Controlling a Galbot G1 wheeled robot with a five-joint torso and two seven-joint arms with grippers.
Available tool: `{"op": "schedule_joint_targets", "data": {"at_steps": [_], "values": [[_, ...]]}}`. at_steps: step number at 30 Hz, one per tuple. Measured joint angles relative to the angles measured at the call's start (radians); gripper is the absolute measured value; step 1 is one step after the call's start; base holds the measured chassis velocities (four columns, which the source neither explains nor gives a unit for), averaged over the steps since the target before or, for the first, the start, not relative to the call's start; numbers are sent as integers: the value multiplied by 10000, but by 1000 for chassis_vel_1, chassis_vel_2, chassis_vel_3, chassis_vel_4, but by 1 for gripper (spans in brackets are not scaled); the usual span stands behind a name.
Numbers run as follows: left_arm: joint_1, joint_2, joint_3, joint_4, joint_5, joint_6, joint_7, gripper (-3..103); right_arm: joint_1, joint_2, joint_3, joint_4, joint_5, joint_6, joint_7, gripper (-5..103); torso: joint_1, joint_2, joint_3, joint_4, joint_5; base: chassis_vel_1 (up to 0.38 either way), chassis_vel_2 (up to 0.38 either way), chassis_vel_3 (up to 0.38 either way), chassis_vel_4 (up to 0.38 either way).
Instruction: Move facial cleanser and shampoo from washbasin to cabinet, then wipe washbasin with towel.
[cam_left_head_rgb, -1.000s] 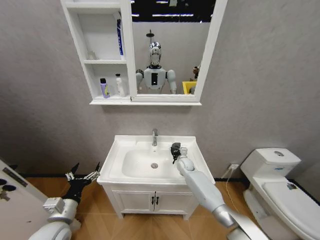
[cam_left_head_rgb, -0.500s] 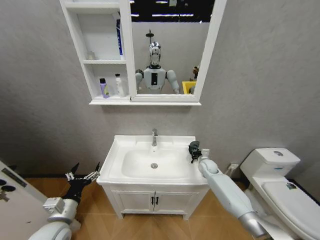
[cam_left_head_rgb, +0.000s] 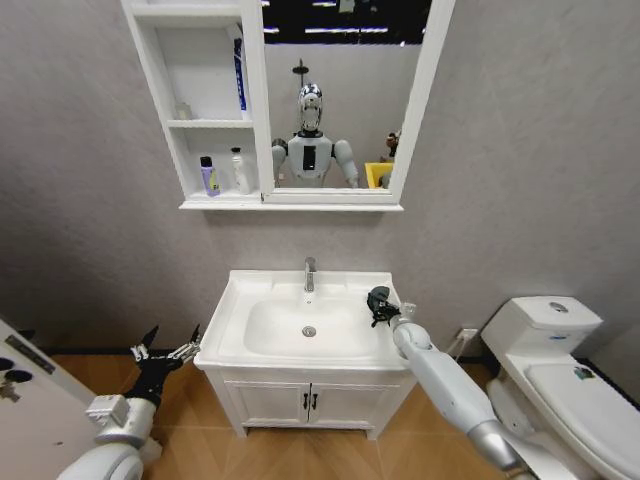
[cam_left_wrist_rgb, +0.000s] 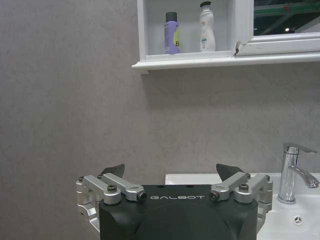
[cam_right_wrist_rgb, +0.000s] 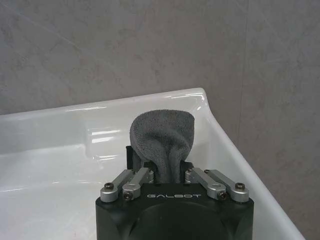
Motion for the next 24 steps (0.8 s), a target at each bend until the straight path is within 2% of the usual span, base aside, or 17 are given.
{"op": "schedule_joint_targets", "data": {"at_steps": [1,2,4,5,8,10,11,12,13,15,16,18,19,21,22,24], "values": [[0,0,0,0,0,0,0,100,-69,-26,44,33,-350,154,-65,30,0,0,0,0,-1,0,0,0,0],[0,0,0,0,0,0,0,100,-69,-26,44,33,-350,154,-65,30,0,0,0,0,-1,0,0,0,0],[0,0,0,0,0,0,0,100,-158,-99,96,120,-595,325,-184,40,0,0,0,-1,-1,0,0,0,0],[0,0,0,0,0,0,0,100,-158,-99,96,120,-595,325,-184,40,0,0,0,-1,-1,0,0,0,0],[0,0,0,0,0,0,-1,100,-344,-134,270,348,-837,602,-345,57,0,0,0,0,-1,0,0,0,0],[0,0,0,0,0,0,0,100,-403,-135,329,411,-906,646,-370,57,0,0,0,-1,-2,0,0,0,0],[0,0,0,0,0,0,-1,100,-494,-135,415,490,-980,719,-390,62,-1,0,0,-1,-1,0,0,0,0],[0,0,0,0,0,0,-1,100,-494,-135,415,490,-980,719,-390,62,-1,0,0,-1,-1,0,0,0,0],[0,0,0,0,0,0,0,100,-560,-131,497,528,-1011,761,-395,73,0,0,0,-1,0,0,0,0,0],[0,0,0,0,0,0,0,100,-600,-110,571,546,-1056,809,-395,73,-1,0,0,-1,-1,0,0,0,0],[0,0,0,0,0,0,0,100,-681,-70,708,611,-1173,894,-377,78,0,0,0,0,-1,0,0,0,0],[0,0,0,0,0,0,0,100,-893,-51,940,922,-1560,1025,-256,89,1,0,0,1,-1,0,0,0,0],[0,0,0,0,0,0,0,100,-893,-51,940,922,-1560,1025,-256,89,1,0,0,1,-1,0,0,0,0],[0,0,1,0,0,0,4,100,-1479,-142,1285,1796,-2294,1384,37,97,1,-1,0,2,0,0,0,0,0],[0,0,1,0,0,0,4,100,-1479,-142,1285,1796,-2294,1384,37,97,1,-1,0,2,0,0,0,0,0],[0,0,1,0,0,0,2,100,-2398,-326,1708,2898,-3083,1512,544,100,0,0,-1,2,-3,0,0,0,0]]}}
